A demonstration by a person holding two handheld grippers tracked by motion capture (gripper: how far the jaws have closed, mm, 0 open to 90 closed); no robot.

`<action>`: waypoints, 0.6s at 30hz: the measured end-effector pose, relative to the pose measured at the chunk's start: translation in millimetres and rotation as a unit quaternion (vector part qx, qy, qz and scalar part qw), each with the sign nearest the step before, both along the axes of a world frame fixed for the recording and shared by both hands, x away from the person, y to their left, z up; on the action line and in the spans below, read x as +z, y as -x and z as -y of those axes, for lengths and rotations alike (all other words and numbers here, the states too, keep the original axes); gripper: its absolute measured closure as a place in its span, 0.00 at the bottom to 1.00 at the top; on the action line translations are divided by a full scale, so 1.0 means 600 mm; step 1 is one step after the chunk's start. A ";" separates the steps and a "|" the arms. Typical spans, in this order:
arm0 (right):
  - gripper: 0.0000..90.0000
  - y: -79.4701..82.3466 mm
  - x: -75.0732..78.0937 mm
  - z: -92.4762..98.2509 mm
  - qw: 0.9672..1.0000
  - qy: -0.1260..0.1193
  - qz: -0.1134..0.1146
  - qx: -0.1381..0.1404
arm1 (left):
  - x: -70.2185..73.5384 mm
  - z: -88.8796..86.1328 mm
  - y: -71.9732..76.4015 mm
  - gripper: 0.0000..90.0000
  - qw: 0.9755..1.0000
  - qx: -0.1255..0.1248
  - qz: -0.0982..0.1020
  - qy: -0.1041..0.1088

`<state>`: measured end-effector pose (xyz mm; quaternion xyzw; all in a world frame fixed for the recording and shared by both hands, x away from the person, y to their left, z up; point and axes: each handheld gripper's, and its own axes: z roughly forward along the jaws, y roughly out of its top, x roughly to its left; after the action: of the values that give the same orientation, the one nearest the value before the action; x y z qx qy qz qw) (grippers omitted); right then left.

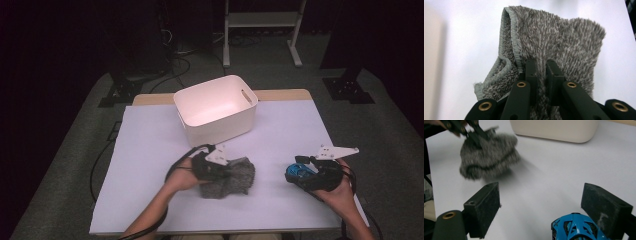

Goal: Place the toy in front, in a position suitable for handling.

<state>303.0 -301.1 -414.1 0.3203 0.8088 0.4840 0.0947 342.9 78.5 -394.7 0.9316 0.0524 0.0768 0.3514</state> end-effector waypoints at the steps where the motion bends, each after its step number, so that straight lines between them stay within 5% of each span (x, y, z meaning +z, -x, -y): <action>1: 0.16 0.000 0.000 -0.004 1.000 0.003 0.001 0.003 | 0.011 -0.030 0.000 0.91 1.000 0.015 0.006 0.003; 9: 0.16 0.000 -0.003 -0.016 1.000 0.016 0.000 0.014 | 0.022 -0.135 0.016 0.91 0.998 0.065 0.009 -0.007; 18: 0.16 0.001 -0.007 -0.021 1.000 0.020 -0.005 0.018 | 0.015 -0.215 0.035 0.91 0.995 0.102 0.005 -0.014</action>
<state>302.5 -288.3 -418.2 0.3068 0.8241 0.4680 0.0882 321.9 207.8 -385.8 0.9257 0.1439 0.1179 0.3293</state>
